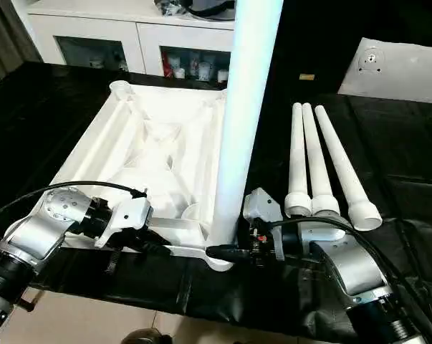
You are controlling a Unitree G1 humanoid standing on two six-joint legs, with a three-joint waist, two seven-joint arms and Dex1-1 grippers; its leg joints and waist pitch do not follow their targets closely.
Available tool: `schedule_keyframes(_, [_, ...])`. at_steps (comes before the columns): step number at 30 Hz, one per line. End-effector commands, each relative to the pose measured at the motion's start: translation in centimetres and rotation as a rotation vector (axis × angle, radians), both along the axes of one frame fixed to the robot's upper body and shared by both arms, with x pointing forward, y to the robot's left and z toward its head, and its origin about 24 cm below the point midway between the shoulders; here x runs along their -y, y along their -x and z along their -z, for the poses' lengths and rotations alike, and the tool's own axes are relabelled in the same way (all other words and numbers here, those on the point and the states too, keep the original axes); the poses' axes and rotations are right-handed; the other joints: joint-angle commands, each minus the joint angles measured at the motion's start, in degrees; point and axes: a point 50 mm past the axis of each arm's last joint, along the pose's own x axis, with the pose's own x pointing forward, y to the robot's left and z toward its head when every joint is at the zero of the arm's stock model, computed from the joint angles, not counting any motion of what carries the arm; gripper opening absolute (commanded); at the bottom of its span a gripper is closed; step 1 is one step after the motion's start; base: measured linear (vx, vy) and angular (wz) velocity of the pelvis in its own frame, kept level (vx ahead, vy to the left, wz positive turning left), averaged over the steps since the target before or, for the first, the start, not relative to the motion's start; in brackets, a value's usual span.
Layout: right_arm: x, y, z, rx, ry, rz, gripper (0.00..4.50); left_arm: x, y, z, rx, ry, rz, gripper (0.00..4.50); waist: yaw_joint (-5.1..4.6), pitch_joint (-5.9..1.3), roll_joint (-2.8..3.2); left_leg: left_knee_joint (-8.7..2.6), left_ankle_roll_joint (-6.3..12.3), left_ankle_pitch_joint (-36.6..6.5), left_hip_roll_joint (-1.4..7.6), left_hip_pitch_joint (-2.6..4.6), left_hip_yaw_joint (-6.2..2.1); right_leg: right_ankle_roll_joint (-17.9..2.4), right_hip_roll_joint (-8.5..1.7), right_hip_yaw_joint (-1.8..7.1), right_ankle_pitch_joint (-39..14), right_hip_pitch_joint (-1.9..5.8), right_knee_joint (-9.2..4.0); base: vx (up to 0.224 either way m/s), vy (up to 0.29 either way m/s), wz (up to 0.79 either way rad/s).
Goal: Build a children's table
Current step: Rotate leg to tighten
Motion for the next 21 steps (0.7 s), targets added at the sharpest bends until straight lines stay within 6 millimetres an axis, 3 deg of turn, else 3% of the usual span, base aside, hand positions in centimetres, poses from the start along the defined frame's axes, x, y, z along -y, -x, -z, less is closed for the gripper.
schedule_keyframes(1, [-0.5,0.3,0.8,-0.052,-0.027,0.038,2.47,0.2,-0.6,-0.8,0.057,0.033,-0.070,0.00,-0.33,-4.09,-0.35,-4.01,3.66,-8.0,6.15,0.58,-2.35,-6.2,-7.94,4.65,-18.5,2.50,-4.34,0.000,0.000,0.00])
schedule_keyframes(3, [-1.1,0.1,1.0,-0.050,-0.050,0.095,2.46,0.3,-0.7,-0.8,0.070,0.057,-0.134,0.00,-0.39,-3.93,-0.38,-4.03,2.88,-9.3,5.91,0.74,-2.32,-5.5,-8.09,4.63,-21.7,2.57,-4.80,0.000,0.000,0.00])
schedule_keyframes(5, [-2.3,-0.3,1.6,-0.042,-0.079,0.219,2.43,0.8,-0.7,-0.7,0.087,0.104,-0.253,0.00,-0.57,-3.79,-0.04,-4.18,1.91,-10.1,6.28,0.88,-2.58,-5.9,-8.16,4.57,-22.3,2.25,-4.88,0.000,0.000,0.00])
schedule_keyframes(8, [-4.0,-1.1,2.1,-0.058,-0.094,0.357,2.39,1.8,-0.5,-0.8,0.092,0.169,-0.374,0.00,-2.35,-3.44,-0.25,-4.68,0.13,-12.8,6.08,0.73,-3.01,-5.5,-8.10,4.24,-24.9,2.58,-5.16,0.000,0.000,0.00])
schedule_keyframes(9, [-4.6,-1.2,2.3,-0.061,-0.088,0.383,2.39,2.3,-0.4,-0.9,0.096,0.182,-0.402,0.00,-3.09,-3.42,-0.18,-4.39,0.20,-13.5,5.72,1.02,-2.85,-5.3,-8.11,4.36,-26.0,2.38,-5.53,0.000,0.000,0.00])
schedule_keyframes(10, [-4.6,-1.2,2.3,-0.061,-0.088,0.383,2.39,2.3,-0.4,-0.9,0.096,0.182,-0.402,0.00,-3.35,-3.43,-0.18,-4.36,0.39,-13.2,5.66,0.88,-2.84,-5.4,-8.13,4.40,-25.6,2.52,-5.48,0.000,0.000,0.00])
schedule_keyframes(12, [-6.0,-2.0,2.6,-0.096,-0.111,0.485,2.39,3.5,-0.1,-1.1,0.101,0.208,-0.479,0.00,-3.53,-3.29,-0.16,-4.21,1.06,-13.0,5.41,1.10,-2.59,-5.1,-7.94,4.49,-26.4,2.17,-5.78,0.000,0.000,0.00])
schedule_keyframes(13, [-6.0,-2.0,2.6,-0.096,-0.111,0.485,2.39,3.5,-0.1,-1.1,0.101,0.208,-0.479,0.00,-3.73,-3.26,-0.15,-4.28,1.21,-12.2,5.38,0.75,-2.69,-5.1,-8.00,4.37,-26.3,2.42,-5.79,0.000,0.000,0.00])
schedule_keyframes(14, [-6.8,-2.6,2.7,-0.124,-0.128,0.566,2.39,4.6,0.0,-1.2,0.106,0.226,-0.530,0.00,-3.72,-3.33,-0.31,-4.22,1.32,-11.9,5.41,0.90,-2.64,-4.5,-7.93,4.40,-26.4,2.37,-5.85,0.000,0.000,0.00])
schedule_keyframes(18, [-8.0,-3.3,2.9,-0.139,-0.110,0.641,2.39,6.8,0.4,-1.7,0.101,0.256,-0.596,0.00,-4.30,-3.64,-0.28,-4.30,1.23,-10.1,5.85,0.67,-2.79,-6.4,-7.80,4.66,-20.6,2.55,-4.88,0.000,0.000,0.00])
schedule_keyframes(21, [-8.1,-3.5,3.1,-0.145,-0.090,0.666,2.39,7.2,0.4,-1.6,0.120,0.236,-0.587,0.00,-4.19,-3.72,-0.29,-4.11,2.64,-8.1,5.39,0.36,-2.56,-6.5,-7.76,4.78,-18.4,2.70,-4.71,0.000,0.000,0.00])
